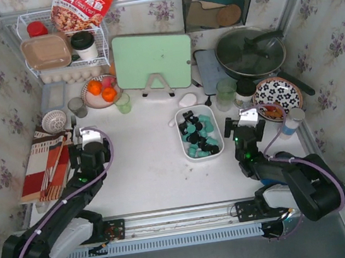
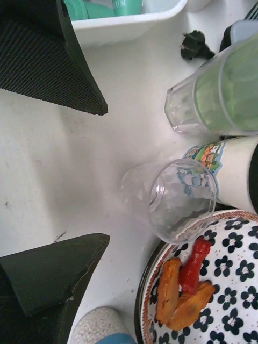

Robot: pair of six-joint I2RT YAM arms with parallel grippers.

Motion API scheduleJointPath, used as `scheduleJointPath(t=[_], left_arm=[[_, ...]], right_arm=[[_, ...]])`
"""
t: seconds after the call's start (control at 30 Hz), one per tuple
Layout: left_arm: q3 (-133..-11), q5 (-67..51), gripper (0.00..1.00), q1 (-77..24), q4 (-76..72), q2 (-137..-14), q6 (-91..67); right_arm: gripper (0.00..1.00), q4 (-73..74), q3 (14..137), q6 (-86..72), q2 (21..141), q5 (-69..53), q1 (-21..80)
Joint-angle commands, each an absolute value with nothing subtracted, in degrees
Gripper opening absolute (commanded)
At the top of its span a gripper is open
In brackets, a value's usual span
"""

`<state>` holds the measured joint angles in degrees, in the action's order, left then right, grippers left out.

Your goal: Mix the coffee capsules in the storage basket

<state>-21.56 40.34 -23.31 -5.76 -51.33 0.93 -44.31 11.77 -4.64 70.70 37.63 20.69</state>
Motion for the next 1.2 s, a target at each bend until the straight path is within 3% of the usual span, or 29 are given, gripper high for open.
scheduleJointPath(t=[0.0,0.17,0.33,0.5,0.7,0.87,1.17], left_arm=[[-21.1,36.1,1.0,-21.8,-13.2,-53.6,2.0],[-22.2,35.6,1.0,-20.7,-14.0,-59.5,1.1],[-22.2,32.9,1.0,-18.8,-17.7,-65.4,0.4],[-25.1,30.8,1.0,-17.6,-19.5,-70.4,2.3],[-29.8,26.6,1.0,-13.6,-21.0,-77.4,3.2],[-34.0,18.6,1.0,-8.9,-18.6,-80.5,2.1],[-34.0,12.1,1.0,-4.8,-25.7,-84.8,3.0]], right_arm=[[1.0,-58.5,9.2,-0.5,71.5,30.2,19.9],[1.0,-53.4,12.3,-1.8,72.7,27.7,18.6],[1.0,-46.9,18.6,-1.9,78.0,16.2,14.4],[1.0,-57.2,16.2,0.4,79.4,8.8,12.6],[1.0,-56.2,16.9,1.1,79.8,2.4,11.0],[1.0,-48.1,20.0,-3.2,80.1,1.2,7.2],[1.0,-55.7,18.1,-0.1,81.0,1.8,4.8]])
